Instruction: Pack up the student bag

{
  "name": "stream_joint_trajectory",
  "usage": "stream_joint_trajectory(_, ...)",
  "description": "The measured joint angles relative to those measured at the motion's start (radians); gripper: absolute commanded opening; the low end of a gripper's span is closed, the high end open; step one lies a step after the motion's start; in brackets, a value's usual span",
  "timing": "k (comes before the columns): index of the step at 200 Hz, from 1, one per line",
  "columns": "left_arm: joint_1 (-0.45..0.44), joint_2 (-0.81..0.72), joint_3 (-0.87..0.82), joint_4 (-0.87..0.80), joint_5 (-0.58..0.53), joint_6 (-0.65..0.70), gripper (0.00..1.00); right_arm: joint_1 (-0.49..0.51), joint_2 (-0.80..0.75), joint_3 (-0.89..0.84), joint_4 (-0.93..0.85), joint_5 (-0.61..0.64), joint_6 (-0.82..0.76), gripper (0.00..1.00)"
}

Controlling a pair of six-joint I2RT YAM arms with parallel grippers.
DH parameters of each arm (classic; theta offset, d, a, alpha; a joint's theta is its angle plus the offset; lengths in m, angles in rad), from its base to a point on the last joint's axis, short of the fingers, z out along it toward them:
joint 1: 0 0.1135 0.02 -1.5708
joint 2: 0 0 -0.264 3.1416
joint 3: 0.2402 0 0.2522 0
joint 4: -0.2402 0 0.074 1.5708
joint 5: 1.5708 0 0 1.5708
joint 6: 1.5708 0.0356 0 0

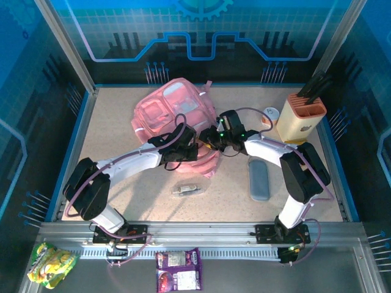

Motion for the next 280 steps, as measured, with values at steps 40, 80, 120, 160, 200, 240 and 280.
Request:
stream_joint_trajectory(40,0.0,0.0,0.0,0.0,0.006,0.0,0.0,-0.003,0.0,0.003,0.01,-0.002,0.008,0.03)
stream_joint_trajectory(80,0.0,-0.019,-0.032,0.02,0.002,0.0,0.0,-0.03,-0.003,0.01,0.021,-0.046,0.019,0.0)
stream_joint_trajectory(120,0.0,-0.065,-0.093,0.009,-0.021,-0.001,0.0,-0.09,-0.05,-0.02,0.093,-0.111,0.094,0.0)
stream_joint_trajectory(160,0.039,-0.077,-0.129,-0.04,-0.072,-0.001,0.0,-0.14,-0.087,-0.031,0.117,-0.168,0.116,0.0)
stream_joint_trajectory(200,0.106,-0.121,-0.18,-0.027,-0.102,0.0,0.0,-0.166,-0.088,-0.059,0.115,-0.209,0.109,0.0)
stream_joint_trajectory(240,0.206,-0.124,-0.199,0.014,-0.1,0.003,0.0,-0.166,-0.092,-0.087,0.118,-0.225,0.084,0.0)
stream_joint_trajectory(280,0.311,-0.096,-0.186,0.095,-0.03,0.003,0.0,-0.164,-0.092,-0.116,0.132,-0.242,0.064,0.0)
